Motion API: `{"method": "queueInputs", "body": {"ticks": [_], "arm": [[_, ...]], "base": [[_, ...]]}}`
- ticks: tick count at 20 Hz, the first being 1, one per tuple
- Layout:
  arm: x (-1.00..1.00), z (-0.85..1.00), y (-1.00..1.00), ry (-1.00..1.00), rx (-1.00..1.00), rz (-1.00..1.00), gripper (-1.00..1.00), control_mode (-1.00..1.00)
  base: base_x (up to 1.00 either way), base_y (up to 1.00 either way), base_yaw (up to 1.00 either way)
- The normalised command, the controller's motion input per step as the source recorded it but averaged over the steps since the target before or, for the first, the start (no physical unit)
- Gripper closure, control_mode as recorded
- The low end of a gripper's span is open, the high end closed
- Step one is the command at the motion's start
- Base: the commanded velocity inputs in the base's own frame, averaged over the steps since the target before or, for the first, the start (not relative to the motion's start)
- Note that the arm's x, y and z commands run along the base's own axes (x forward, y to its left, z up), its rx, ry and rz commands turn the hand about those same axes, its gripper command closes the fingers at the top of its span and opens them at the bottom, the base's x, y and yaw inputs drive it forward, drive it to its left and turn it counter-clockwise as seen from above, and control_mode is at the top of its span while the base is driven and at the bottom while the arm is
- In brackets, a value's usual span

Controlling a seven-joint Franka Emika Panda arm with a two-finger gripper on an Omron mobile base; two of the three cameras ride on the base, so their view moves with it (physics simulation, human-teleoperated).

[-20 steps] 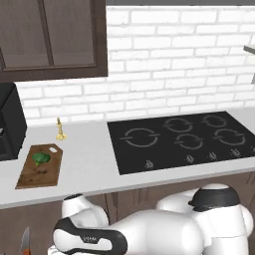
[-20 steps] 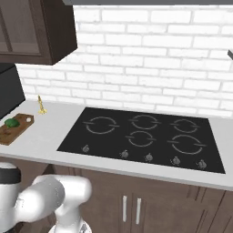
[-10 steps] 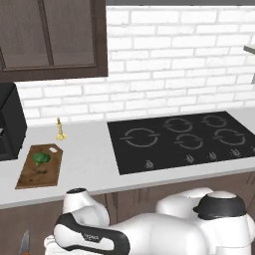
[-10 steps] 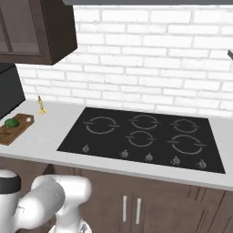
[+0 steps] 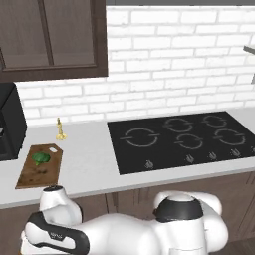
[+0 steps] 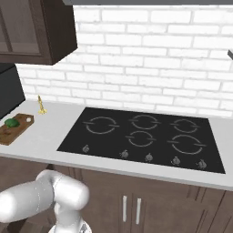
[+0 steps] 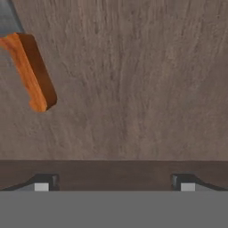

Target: Place the appropriate cutting tool for cutting the broccoli skin on the cutting board.

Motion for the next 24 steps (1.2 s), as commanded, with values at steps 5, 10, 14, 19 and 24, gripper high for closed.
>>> {"method": "queueInputs", "body": {"ticks": [5, 10, 14, 19, 24], "arm": [[0.35, -0.21, 0.69, -0.01, -0.12, 0.00, -1.00, -1.00], [0.09, -0.44, 0.54, -0.01, -0.09, 0.00, -1.00, -1.00], [0.00, -0.54, 0.50, -0.02, -0.05, 0.00, -1.00, -1.00], [0.00, -0.52, 0.15, -0.06, -0.01, 0.00, -1.00, -1.00], [-0.10, -0.28, -0.13, -0.08, 0.02, 0.00, -1.00, -1.00]], "base": [[0.00, 0.00, 0.00], [0.00, 0.00, 0.00], [0.00, 0.00, 0.00], [0.00, 0.00, 0.00], [0.00, 0.00, 0.00]]}}
